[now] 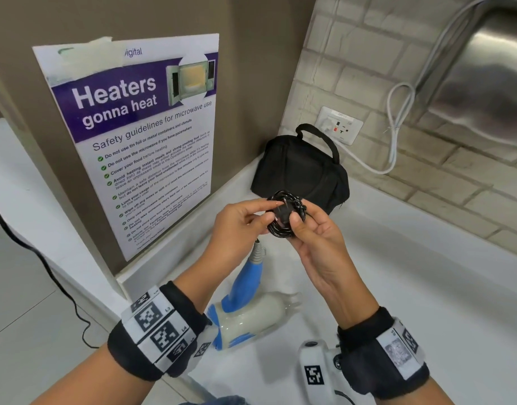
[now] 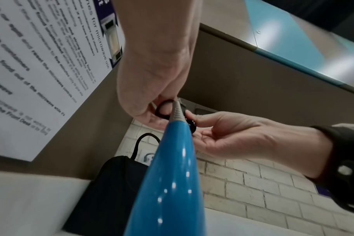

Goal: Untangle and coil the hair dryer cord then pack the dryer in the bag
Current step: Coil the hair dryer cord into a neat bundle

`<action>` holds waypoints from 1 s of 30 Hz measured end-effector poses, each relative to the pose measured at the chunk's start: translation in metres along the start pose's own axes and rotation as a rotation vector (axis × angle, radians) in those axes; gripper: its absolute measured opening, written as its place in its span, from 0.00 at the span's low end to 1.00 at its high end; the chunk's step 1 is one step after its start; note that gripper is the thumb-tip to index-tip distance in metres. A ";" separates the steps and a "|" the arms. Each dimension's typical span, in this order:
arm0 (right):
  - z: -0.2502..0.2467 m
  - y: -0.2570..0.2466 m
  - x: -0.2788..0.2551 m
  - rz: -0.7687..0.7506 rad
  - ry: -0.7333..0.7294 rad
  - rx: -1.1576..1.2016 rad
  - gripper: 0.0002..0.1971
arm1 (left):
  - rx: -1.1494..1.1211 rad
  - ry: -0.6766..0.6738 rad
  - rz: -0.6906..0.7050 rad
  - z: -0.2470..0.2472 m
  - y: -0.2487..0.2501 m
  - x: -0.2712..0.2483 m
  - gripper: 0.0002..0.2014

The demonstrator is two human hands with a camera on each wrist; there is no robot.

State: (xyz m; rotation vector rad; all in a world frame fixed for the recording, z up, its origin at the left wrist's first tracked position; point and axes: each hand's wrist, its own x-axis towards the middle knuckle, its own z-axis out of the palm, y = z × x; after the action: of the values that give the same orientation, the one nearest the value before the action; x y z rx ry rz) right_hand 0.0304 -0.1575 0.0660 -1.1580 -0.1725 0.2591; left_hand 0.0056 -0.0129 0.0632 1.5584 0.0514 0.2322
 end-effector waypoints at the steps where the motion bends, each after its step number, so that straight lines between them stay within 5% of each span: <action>1: 0.000 -0.001 0.000 -0.006 0.012 -0.012 0.18 | 0.027 -0.014 0.011 0.001 0.000 0.001 0.16; 11: 0.003 0.004 -0.005 0.021 0.041 -0.075 0.15 | 0.142 0.071 0.092 0.007 -0.002 -0.004 0.06; 21: 0.003 -0.005 -0.008 -0.023 0.064 -0.265 0.15 | 0.178 0.139 0.113 0.010 0.000 -0.006 0.10; 30: -0.003 -0.013 -0.008 0.064 -0.104 -0.407 0.30 | 0.241 0.125 0.061 0.008 0.000 0.002 0.11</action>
State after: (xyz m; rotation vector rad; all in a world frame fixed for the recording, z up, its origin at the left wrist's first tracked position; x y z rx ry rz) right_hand 0.0247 -0.1678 0.0766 -1.5562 -0.2895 0.3512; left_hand 0.0089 -0.0203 0.0632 1.7857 0.1338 0.3829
